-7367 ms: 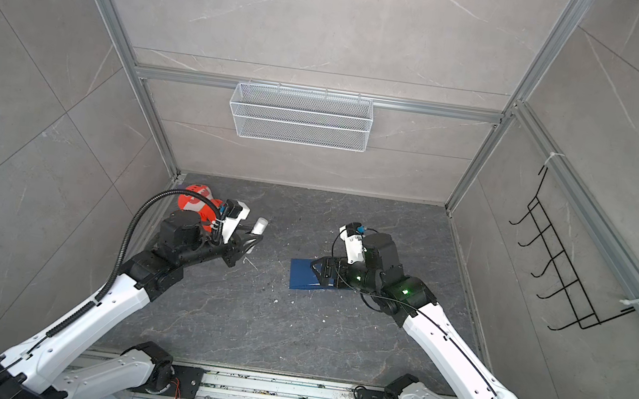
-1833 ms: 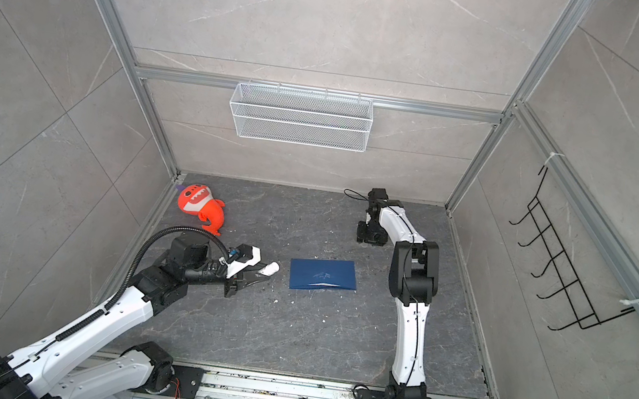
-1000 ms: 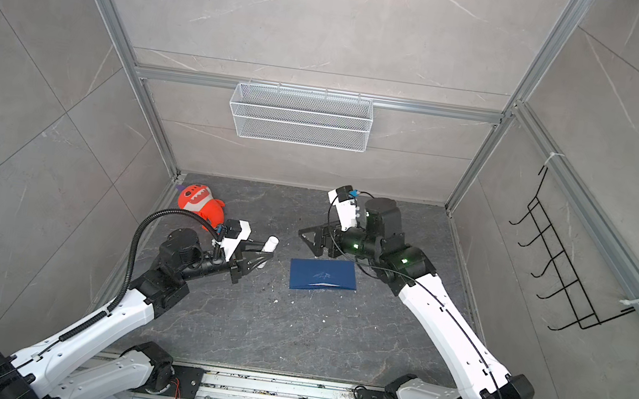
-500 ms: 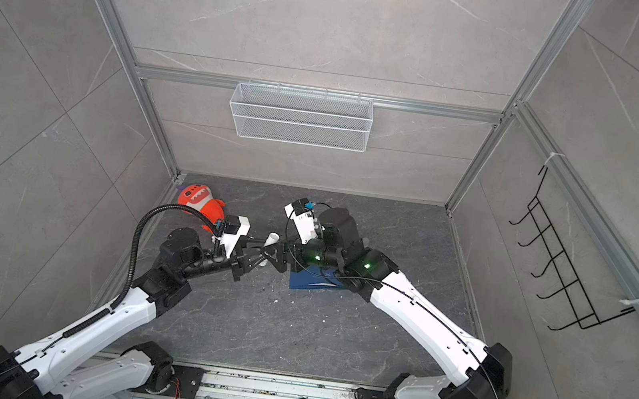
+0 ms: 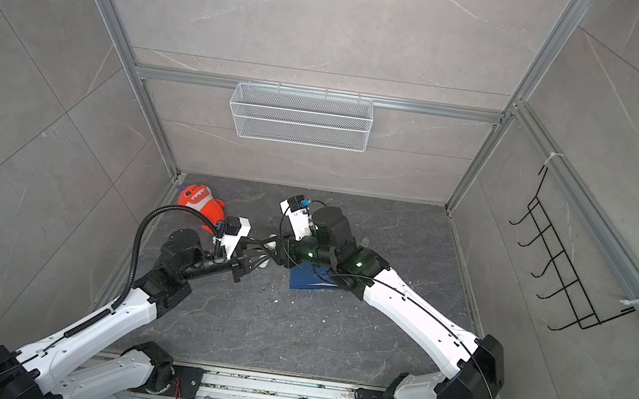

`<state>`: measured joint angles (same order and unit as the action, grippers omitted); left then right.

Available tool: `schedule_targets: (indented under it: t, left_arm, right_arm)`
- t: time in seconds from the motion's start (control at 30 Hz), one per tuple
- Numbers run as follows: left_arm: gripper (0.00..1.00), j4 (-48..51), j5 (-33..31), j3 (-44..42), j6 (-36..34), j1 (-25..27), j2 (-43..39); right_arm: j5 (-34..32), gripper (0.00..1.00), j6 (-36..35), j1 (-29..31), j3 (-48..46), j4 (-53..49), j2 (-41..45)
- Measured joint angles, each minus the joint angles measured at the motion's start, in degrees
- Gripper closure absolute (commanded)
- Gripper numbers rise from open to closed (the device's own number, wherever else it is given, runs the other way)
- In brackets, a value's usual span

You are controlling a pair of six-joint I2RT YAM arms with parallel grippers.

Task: Place the letter into the envelope and seal it
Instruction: 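Move the right gripper back to the glue stick base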

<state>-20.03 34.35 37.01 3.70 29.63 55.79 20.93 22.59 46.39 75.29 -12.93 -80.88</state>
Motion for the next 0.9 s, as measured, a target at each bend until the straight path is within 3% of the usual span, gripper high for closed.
schedule_targets:
  t: [0.2,0.3,0.4,0.57,0.73,0.9]
  left_arm:
    - [1.0,-0.13,-0.24,-0.17,0.13,-0.04,-0.13]
    - [0.99,-0.15,-0.22,-0.17,0.46,-0.02,-0.13]
    - [0.73,-0.15,0.31,-0.13,0.63,0.0,-0.13]
    - [0.43,2.95,4.15,1.09,0.24,0.0,-0.11]
    - [0.24,7.19,12.11,1.77,-0.46,-0.59,-0.07]
    - [0.22,7.08,19.47,1.77,0.31,-1.9,0.28]
  right_arm:
    - [-1.14,0.85,-0.17,-0.07,0.42,-0.2,-1.03]
    - [-1.07,0.91,-1.46,-0.07,0.87,-0.83,-1.14]
    - [-1.05,0.96,-4.5,0.0,3.26,-4.35,-1.75]
    - [-1.16,0.99,-15.89,0.15,9.9,-14.78,-2.6]
    - [1.33,0.99,-27.32,0.04,16.94,-25.05,-2.69]
    - [6.36,0.98,-34.71,0.04,21.03,-32.79,-3.3]
